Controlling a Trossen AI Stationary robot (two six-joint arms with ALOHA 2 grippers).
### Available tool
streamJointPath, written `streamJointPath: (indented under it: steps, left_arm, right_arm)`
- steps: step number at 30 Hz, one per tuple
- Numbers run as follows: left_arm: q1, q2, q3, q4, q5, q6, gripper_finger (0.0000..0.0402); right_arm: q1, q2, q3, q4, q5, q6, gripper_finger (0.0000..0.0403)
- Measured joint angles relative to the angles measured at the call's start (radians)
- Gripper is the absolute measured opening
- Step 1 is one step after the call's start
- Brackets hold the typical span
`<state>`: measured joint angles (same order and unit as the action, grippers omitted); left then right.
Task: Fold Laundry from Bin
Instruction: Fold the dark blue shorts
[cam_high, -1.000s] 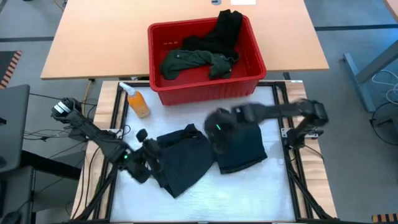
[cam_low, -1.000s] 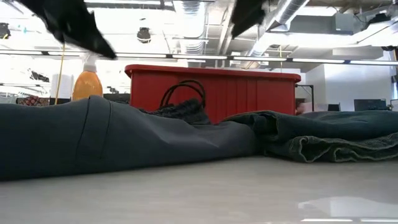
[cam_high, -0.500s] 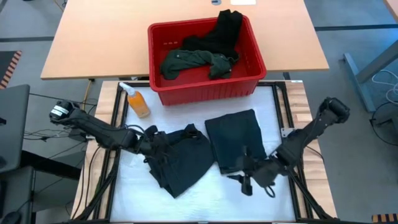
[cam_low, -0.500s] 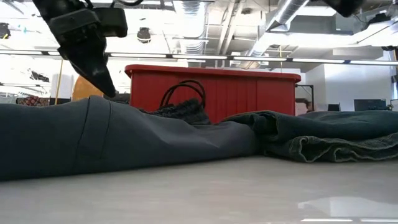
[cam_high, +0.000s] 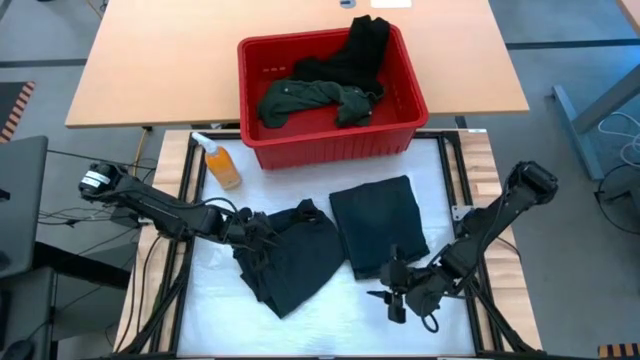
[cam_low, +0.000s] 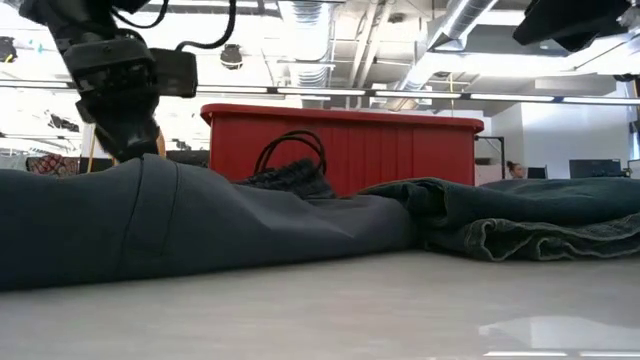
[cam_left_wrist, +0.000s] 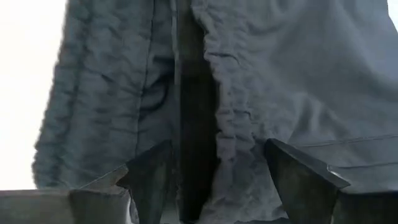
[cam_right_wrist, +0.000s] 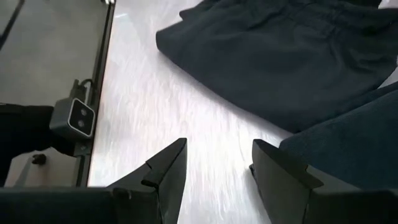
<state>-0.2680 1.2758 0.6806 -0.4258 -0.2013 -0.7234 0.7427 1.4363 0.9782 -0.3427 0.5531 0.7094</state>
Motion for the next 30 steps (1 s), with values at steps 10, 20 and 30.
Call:
streamJointPath:
  steps: [10, 20, 30]
  left_arm:
    - [-0.014, 0.001, -0.019, 0.047, 0.077, -0.016, 0.0193]
    - [-0.014, 0.001, 0.031, 0.060, 0.111, 0.075, 0.0006]
    - [0.069, 0.000, 0.307, -0.399, -0.111, 0.274, 0.0001]
  right_arm:
    - [0.003, 0.008, 0.000, 0.000, -0.002, -0.003, 0.0207]
    - [0.001, 0.007, 0.000, 0.000, -0.001, -0.003, 0.0207]
    - [-0.021, 0.007, 0.000, 0.001, -0.002, -0.002, 0.0207]
